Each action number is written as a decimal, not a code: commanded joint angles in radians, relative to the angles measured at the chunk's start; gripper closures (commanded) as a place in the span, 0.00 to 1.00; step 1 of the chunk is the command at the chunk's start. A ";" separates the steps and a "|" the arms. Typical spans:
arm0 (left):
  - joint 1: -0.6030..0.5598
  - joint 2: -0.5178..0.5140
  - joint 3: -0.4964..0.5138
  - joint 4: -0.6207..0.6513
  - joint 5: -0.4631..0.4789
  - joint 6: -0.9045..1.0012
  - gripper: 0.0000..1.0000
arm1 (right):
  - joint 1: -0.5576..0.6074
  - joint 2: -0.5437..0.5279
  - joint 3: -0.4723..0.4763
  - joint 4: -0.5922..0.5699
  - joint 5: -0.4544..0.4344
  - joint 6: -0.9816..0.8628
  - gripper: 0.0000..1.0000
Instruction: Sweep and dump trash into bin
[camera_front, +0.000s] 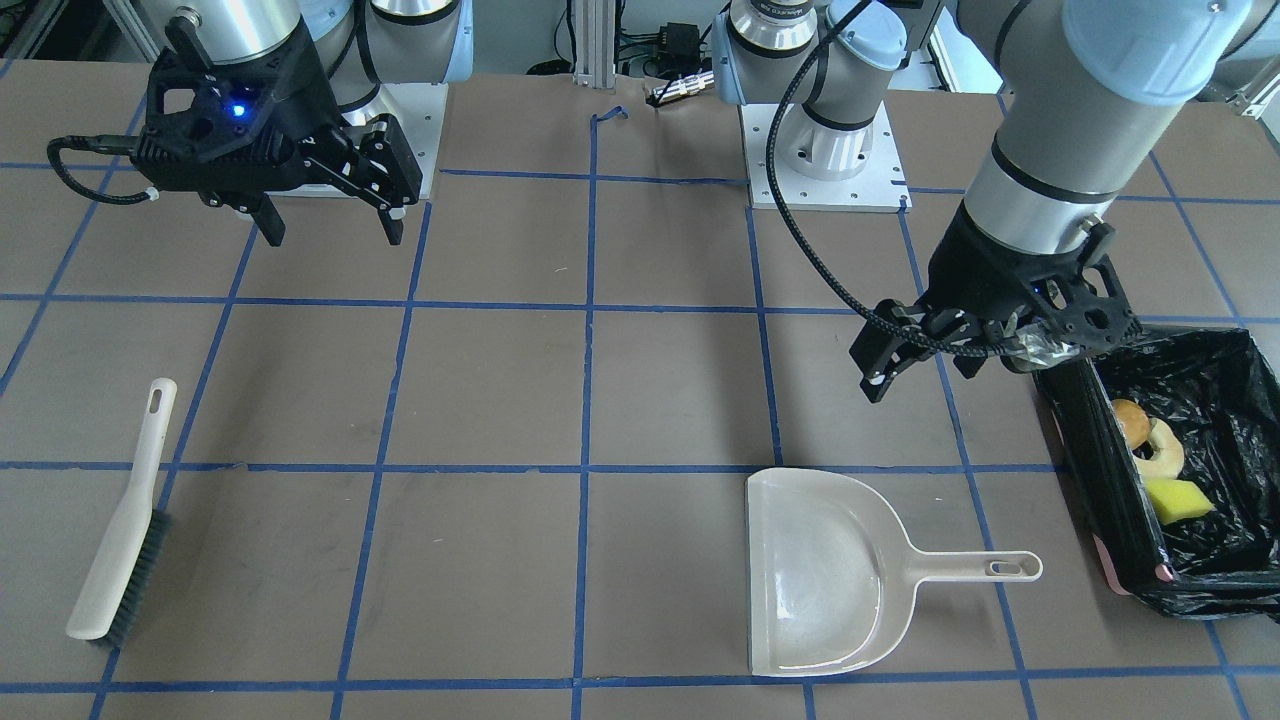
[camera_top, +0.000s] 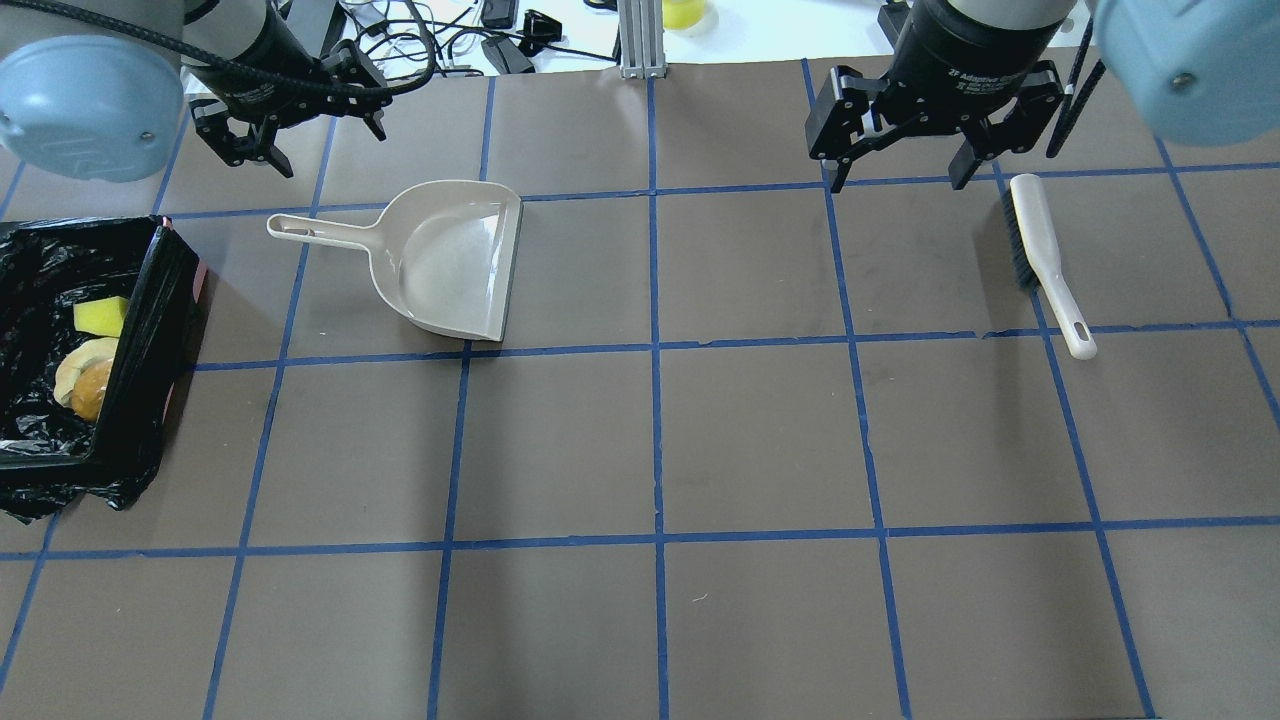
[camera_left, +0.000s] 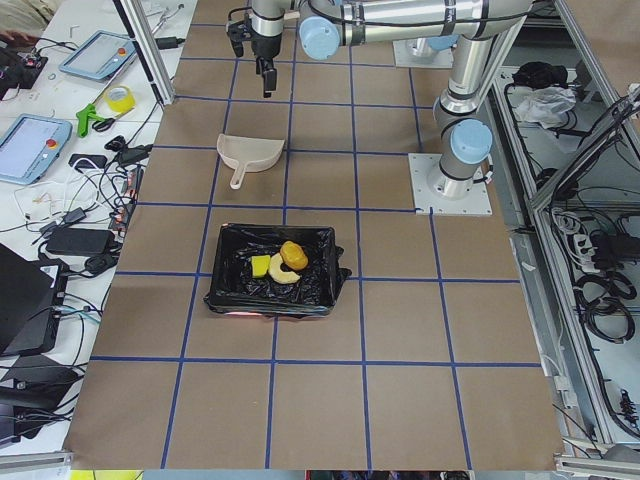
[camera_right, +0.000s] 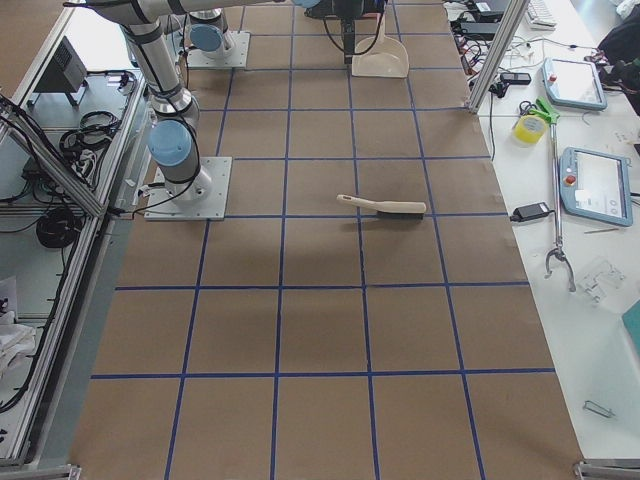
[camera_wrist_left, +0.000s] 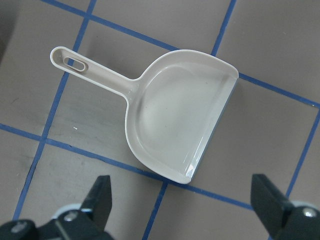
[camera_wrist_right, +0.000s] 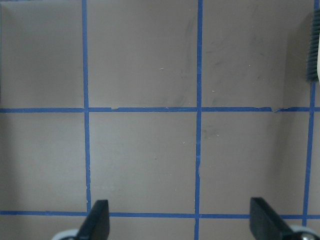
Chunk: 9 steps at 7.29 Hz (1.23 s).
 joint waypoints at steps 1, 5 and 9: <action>0.008 0.022 -0.008 -0.117 0.004 0.040 0.00 | -0.001 0.000 0.000 0.000 -0.001 0.000 0.00; -0.003 0.066 -0.037 -0.120 0.000 0.157 0.00 | -0.001 0.001 0.000 0.001 0.000 0.000 0.00; 0.003 0.105 -0.023 -0.145 0.018 0.256 0.00 | -0.001 0.000 0.000 0.001 0.002 0.000 0.00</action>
